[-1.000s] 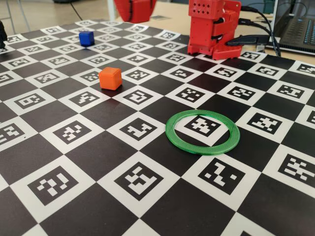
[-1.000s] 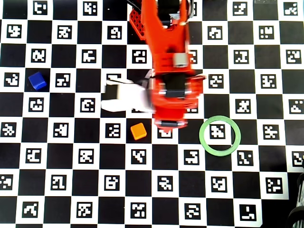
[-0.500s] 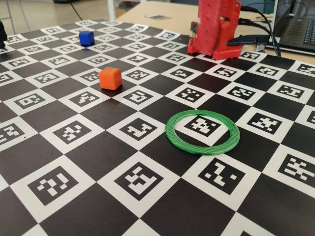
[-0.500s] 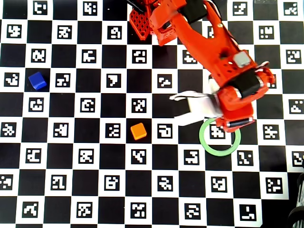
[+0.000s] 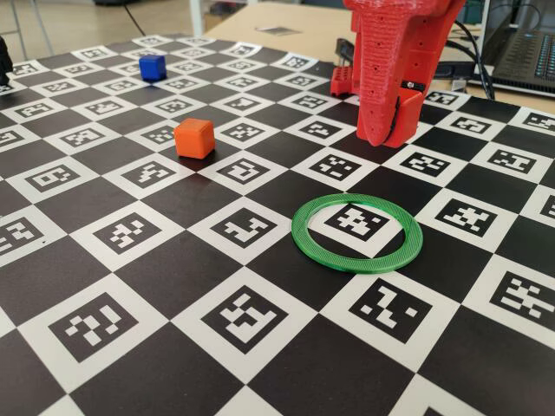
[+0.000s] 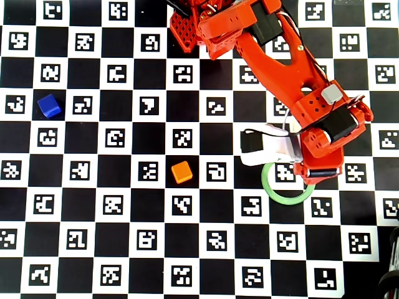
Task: Grab the red cube then put it in the green circle then put the blue cube on top and finally the orange cube on top
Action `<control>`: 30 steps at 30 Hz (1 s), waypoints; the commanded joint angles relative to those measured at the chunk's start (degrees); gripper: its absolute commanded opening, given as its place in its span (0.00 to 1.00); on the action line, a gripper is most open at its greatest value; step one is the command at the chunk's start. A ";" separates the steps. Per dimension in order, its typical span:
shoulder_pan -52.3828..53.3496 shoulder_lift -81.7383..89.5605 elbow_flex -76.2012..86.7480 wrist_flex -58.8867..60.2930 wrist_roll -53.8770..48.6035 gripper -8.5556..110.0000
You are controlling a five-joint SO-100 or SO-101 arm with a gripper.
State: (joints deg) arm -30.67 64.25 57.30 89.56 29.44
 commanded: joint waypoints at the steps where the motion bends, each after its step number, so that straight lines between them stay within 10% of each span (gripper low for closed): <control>1: -0.97 1.14 -4.39 -0.62 0.88 0.10; 30: 2.99 -4.48 5.80 -10.81 1.32 0.10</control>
State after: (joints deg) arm -28.12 58.54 63.54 79.45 31.03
